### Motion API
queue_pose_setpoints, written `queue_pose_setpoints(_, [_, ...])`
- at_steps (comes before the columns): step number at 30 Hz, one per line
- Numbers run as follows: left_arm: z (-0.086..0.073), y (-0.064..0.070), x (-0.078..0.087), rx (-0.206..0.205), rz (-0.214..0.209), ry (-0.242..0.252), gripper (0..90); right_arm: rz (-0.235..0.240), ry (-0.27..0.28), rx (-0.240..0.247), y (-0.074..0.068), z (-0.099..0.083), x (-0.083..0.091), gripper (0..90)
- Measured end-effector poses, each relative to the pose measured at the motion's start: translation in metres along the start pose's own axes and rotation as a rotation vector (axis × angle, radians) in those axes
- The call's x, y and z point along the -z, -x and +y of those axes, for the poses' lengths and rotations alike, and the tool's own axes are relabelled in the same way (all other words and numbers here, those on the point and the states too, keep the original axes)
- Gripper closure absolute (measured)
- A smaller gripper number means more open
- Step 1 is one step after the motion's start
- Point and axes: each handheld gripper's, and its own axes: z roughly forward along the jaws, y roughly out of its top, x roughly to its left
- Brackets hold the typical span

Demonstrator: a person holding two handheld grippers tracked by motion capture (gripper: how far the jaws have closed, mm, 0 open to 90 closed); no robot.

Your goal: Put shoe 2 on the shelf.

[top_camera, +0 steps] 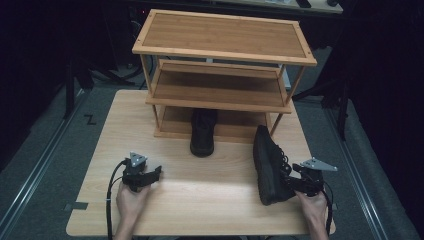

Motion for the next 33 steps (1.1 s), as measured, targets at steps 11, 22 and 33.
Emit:
queue_pose_setpoints(11, [0.001,0.003,-0.001,-0.018,0.021,-0.007,34.8,0.019,0.039,0.032,-0.011,0.012,0.003,33.3])
queue_pose_setpoints(22, [0.001,0.006,-0.002,-0.044,0.040,-0.017,33.8,0.058,0.065,0.063,-0.022,0.024,0.004,31.2])
queue_pose_setpoints(33, [0.001,0.006,-0.002,-0.044,0.038,-0.017,32.9,0.079,0.051,0.096,-0.038,0.037,0.001,30.8])
